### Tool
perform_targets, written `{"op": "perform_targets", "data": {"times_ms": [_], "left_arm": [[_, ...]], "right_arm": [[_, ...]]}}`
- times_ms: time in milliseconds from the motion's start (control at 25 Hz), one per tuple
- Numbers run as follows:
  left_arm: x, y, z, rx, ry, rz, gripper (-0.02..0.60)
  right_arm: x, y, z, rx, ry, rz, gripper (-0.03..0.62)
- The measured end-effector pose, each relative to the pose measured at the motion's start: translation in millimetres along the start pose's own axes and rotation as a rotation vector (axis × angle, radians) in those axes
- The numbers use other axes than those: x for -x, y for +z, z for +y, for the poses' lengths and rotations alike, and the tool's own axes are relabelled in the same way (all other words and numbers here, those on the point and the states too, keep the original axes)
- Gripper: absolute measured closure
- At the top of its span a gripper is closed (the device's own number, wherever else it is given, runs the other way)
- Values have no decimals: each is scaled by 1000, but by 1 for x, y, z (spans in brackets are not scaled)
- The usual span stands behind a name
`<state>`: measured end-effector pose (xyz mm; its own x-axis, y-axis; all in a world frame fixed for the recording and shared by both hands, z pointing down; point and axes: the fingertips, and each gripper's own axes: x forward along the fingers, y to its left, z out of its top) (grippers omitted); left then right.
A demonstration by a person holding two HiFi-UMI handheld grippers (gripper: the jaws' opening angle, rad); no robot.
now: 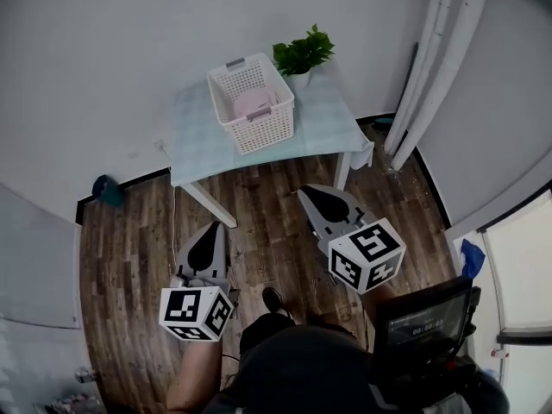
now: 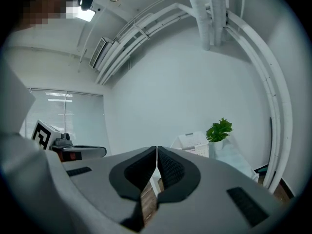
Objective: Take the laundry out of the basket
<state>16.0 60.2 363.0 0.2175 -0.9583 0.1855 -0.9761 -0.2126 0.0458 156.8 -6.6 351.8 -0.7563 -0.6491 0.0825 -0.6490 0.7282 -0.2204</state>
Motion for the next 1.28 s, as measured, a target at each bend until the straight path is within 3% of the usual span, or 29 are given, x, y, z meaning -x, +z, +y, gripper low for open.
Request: {"op": "perform_targets", "data": {"times_ms": [480, 680, 840, 1040, 1280], "left_arm": [[-90, 25, 106, 31, -73, -46, 572], [-118, 30, 141, 36, -137, -63, 572], [-139, 41, 173, 81, -162, -105, 572], [-165, 40, 191, 124, -192, -113, 572], [-205, 49, 203, 129, -175, -126, 572]], "right_arm": [[-127, 32, -13, 59, -48, -11, 576], [-178, 28, -13, 41, -72, 31, 576], [-204, 37, -11, 91, -95, 51, 576], [-221, 42, -18, 128, -118, 77, 576], [-239, 59, -56, 142, -160, 49, 576]]}}
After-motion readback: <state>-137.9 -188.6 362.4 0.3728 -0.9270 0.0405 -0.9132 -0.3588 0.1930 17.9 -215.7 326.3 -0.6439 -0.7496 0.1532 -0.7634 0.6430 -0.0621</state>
